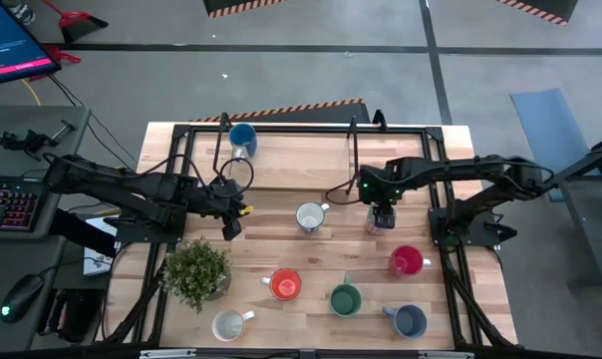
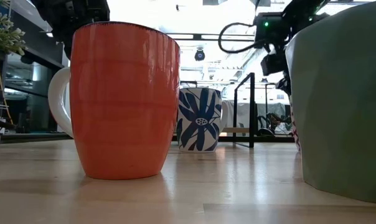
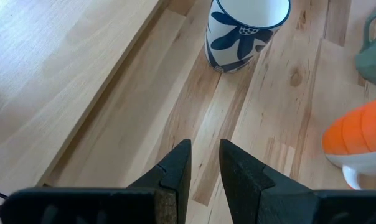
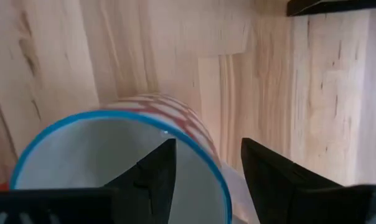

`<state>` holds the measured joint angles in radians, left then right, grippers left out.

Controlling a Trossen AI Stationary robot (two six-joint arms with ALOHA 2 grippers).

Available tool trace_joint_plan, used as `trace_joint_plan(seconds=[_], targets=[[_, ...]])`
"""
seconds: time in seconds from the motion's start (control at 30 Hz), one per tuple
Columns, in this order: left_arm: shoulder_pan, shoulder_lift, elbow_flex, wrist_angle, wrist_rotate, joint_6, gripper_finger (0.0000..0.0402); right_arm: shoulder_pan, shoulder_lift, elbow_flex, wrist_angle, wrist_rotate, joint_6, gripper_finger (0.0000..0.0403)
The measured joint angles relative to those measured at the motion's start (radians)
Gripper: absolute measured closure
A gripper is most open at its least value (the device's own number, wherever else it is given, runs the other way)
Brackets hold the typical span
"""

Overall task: Place coffee mugs
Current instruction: Put the red pattern mug on the shelf

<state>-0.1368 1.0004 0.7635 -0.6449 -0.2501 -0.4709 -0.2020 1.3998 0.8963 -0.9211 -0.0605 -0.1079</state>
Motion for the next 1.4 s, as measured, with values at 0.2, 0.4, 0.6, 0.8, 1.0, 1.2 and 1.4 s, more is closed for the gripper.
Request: trace_joint_plan(seconds=[0.2,0.4,0.6,0.8,1.0,1.2,1.4], targets=[[0.000,0.000,0.000,0.000,0.000,0.000,0.0328,0.000,0.046,0.000,0.003,0.000,0.024,0.0258],[0.000,0.000,0.000,0.000,0.000,0.000,0.0328,0.000,0.047,0.000,0.003,0.001,0.068,0.0330],[0.000,0.000,0.000,0.000,0.000,0.000,0.0328,0.000,0.047,0.000,0.003,0.000,0.094,0.0394],[0.000,0.000,0.000,0.000,0.000,-0.001,0.0328,0.000,0.046,0.000,-0.025,0.006,0.115,0.0400],[0.000,0.000,0.000,0.000,0.000,-0.001,0.0328,0.000,0.021,0.029,-0.128,0.000,0.134,0.0401],[0.000,0.000,0.000,0.002,0.000,-0.002,0.0328,0.006,-0.044,0.197,-0.242,-0.001,0.127,0.0402],[0.000,0.000,0.000,0.002,0.000,-0.020,0.0328,0.032,-0.074,0.431,-0.261,0.000,0.079,0.0402]])
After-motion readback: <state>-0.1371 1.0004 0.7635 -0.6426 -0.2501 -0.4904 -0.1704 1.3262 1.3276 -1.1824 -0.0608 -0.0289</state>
